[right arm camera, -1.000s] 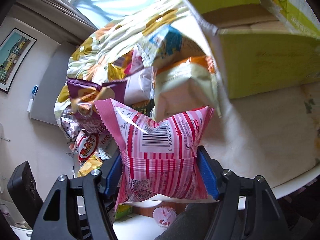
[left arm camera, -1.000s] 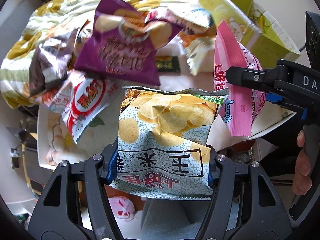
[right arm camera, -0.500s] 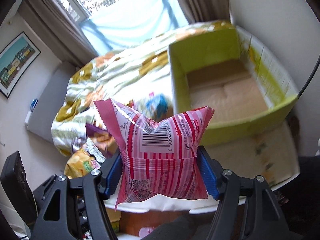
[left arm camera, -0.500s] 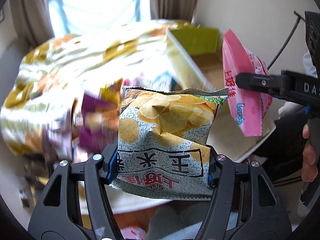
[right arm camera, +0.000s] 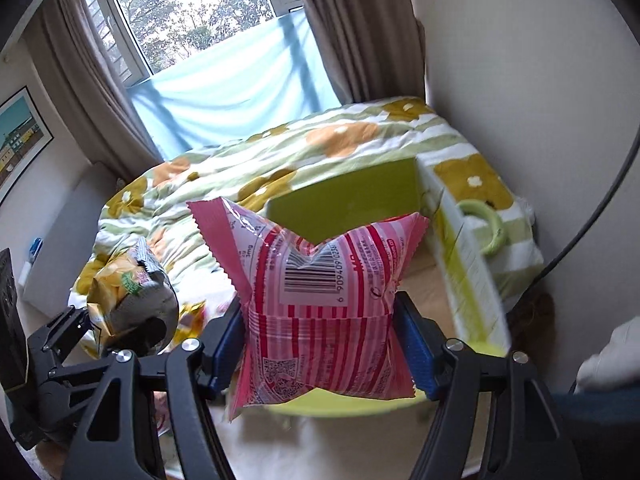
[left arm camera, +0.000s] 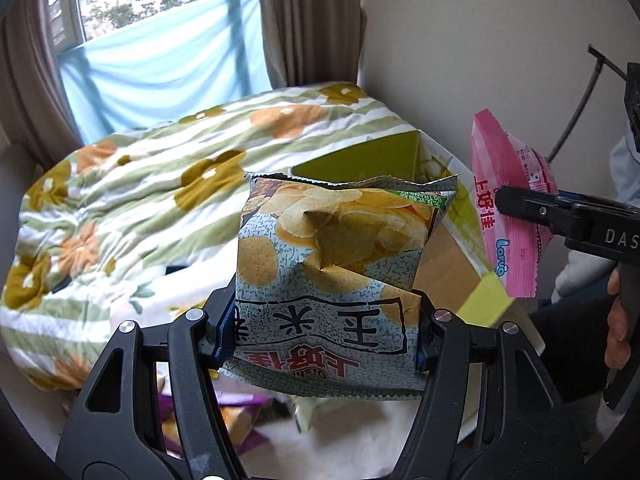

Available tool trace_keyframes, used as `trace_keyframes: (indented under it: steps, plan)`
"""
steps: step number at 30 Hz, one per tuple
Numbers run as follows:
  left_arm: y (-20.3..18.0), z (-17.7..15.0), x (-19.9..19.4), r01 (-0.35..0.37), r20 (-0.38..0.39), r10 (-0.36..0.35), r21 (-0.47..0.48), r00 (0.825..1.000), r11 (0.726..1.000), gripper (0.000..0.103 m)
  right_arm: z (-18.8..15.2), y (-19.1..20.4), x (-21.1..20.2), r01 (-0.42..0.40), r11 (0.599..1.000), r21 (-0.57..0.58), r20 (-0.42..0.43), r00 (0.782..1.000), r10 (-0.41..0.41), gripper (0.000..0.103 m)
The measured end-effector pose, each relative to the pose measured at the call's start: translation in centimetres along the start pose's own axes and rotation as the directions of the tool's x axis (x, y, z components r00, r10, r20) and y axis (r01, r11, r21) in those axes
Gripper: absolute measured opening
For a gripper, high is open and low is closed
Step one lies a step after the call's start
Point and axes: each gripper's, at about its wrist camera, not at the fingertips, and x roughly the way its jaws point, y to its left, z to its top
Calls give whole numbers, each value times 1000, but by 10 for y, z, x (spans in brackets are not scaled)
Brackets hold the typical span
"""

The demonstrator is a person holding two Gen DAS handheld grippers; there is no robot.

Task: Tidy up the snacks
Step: 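Carry both bags over the cardboard box and open the left tool, then lower the pink wafer bag into the box and open the right tool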

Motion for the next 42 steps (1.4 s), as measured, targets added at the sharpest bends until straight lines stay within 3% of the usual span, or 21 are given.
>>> trace_keyframes:
  steps: [7,19,20,21,22,23,34,42]
  plan:
    - [-39,48,79,-21,-72,19,-19,997,1000,60,47,-46,29,-23,1000,-4,-4,1000,23,66]
    - [-68,77,186,-80,-217,63,-67,974,995,64,83,-82,82,-26,997,-76,-78,997,20,66]
    - [-67,76,188,-83,-218,66,-71,974,994,71,84,-84,86,-31,997,-72,-84,996,25,66]
    - [-68,76,190,-91,-218,73,-71,973,993,89,85,-86,89,-37,997,-68,-89,996,30,66]
    - [-66,75,191,-102,-218,84,-70,972,992,99,85,-88,90,-39,997,-64,-94,995,33,66]
    - [-66,75,191,-109,-211,92,-71,973,992,102,85,-89,93,-40,997,-63,-99,995,33,66]
    - [-46,56,152,-108,-197,79,-141,977,984,102,87,-87,114,-79,994,-75,-156,986,67,68]
    - [-34,40,122,-161,-176,132,-159,975,974,102,86,-65,151,-129,982,-137,-201,975,100,69]
